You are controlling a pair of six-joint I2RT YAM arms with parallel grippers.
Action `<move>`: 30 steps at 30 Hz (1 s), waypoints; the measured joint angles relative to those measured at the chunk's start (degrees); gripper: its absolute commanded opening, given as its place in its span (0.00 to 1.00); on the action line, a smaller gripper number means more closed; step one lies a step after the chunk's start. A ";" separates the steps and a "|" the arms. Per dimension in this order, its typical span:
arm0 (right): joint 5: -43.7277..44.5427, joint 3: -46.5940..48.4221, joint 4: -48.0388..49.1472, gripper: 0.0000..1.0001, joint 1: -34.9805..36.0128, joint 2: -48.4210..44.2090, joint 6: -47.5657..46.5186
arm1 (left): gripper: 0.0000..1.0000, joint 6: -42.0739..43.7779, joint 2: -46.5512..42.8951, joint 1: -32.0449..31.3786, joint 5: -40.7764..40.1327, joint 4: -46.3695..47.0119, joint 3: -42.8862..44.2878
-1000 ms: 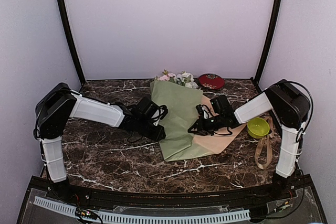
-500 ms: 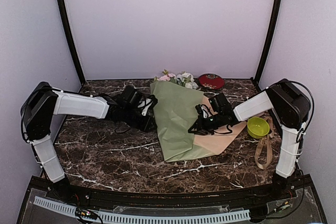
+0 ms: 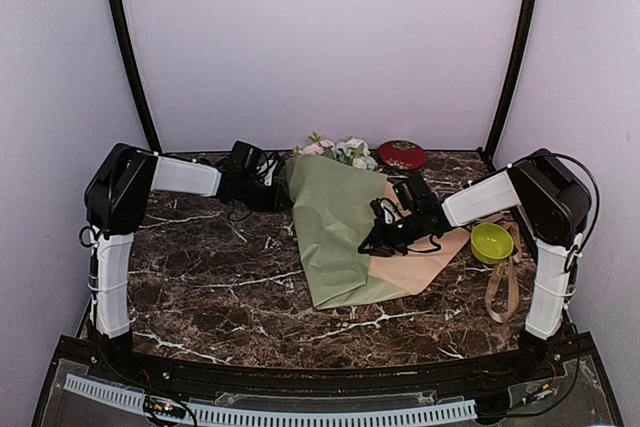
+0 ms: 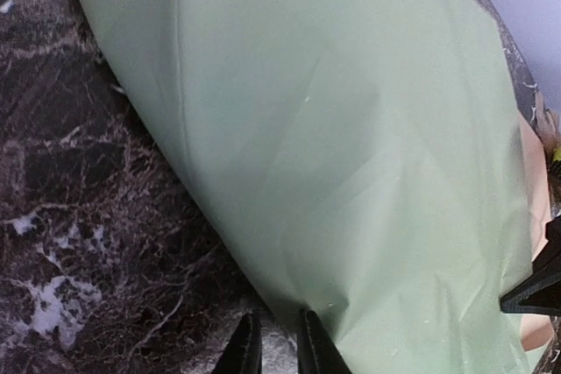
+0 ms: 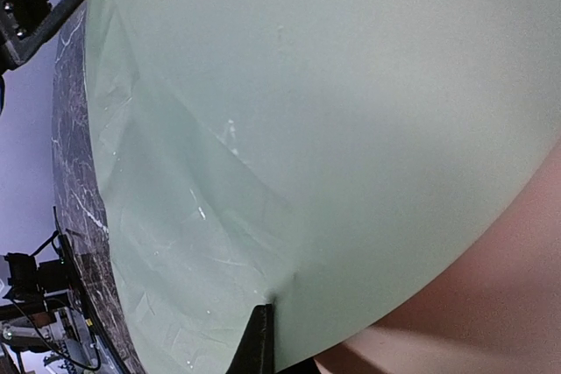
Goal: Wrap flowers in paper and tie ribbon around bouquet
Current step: Press the 2/3-folded wrapping paper at the center of the board.
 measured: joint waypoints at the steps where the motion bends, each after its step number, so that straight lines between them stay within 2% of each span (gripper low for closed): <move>1: 0.07 0.07 -0.15 0.00 0.00 0.00 0.00 | 0.14 0.02 0.74 0.00 -0.24 -0.17 0.04; 7: 0.83 1.11 -2.19 0.00 0.11 0.00 -0.07 | 0.11 -0.63 3.54 0.76 -4.85 -3.32 2.73; 16: 1.29 1.51 -2.93 0.00 0.26 0.00 -0.26 | 0.12 -1.53 2.14 7.78 -9.88 -4.22 1.86; 19: 1.29 1.55 -2.99 0.00 0.26 0.00 -0.44 | 0.14 0.28 -0.90 4.81 -10.25 -3.85 -0.83; 26: 1.29 1.53 -2.89 0.00 0.46 0.00 -0.85 | 0.14 3.15 -5.35 -9.20 -3.67 2.08 -1.55; 30: 1.22 1.11 -1.97 0.00 0.59 0.00 -0.85 | 0.11 3.37 -2.49 -9.44 -3.65 1.18 1.16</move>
